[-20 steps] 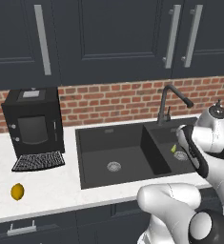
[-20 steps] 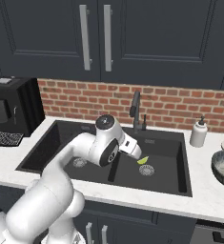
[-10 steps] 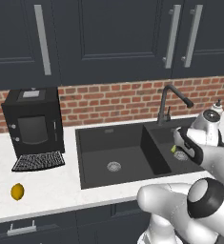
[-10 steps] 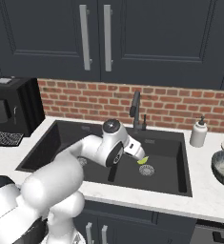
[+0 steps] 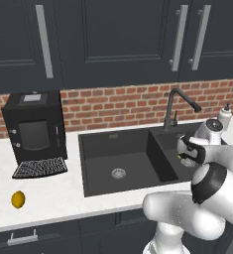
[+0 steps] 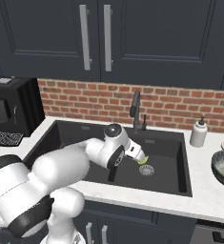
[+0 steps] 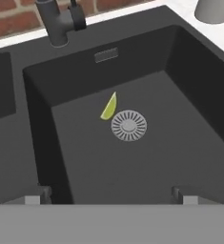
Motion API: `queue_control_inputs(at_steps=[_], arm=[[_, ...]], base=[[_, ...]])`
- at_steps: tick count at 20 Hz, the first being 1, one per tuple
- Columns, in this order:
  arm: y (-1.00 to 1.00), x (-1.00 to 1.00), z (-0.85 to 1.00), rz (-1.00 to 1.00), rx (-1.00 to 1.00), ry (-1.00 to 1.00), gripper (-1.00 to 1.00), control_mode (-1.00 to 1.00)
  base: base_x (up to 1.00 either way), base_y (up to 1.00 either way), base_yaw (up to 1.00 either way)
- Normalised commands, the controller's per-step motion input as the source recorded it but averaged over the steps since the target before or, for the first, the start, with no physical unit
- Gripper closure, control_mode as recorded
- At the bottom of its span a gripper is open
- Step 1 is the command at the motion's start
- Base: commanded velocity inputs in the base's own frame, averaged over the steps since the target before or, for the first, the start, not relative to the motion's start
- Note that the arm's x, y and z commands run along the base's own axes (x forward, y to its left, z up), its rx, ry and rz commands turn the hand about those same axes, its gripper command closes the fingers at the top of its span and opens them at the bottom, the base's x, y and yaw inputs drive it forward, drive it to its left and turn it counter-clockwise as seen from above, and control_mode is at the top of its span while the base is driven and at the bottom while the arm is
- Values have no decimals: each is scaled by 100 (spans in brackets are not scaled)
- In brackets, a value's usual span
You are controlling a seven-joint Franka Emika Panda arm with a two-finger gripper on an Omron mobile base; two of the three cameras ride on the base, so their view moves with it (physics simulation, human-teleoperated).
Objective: Pick the lemon wedge from the sink and place it in the bowl. Then pick the bowl and place it in the microwave. Then close the microwave door and press the start button.
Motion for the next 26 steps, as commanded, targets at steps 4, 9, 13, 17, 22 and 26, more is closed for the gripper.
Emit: queue_control_inputs(at_steps=[4, 9, 13, 17, 22, 26], arm=[[-1, 46, -25, 0, 0, 4, -100, -100], [-13, 43, -17, 0, 1, 5, -100, -100], [-32, 23, -2, 0, 5, 2, -100, -100], [-35, 25, -5, 0, 9, 5, -100, -100], [-15, 22, -15, 0, 9, 0, -100, -100], [-14, 22, -15, 0, 4, 2, -100, -100]], base=[[0, 0, 0], [0, 0, 0], [0, 0, 0], [0, 0, 0], [0, 0, 0], [0, 0, 0]])
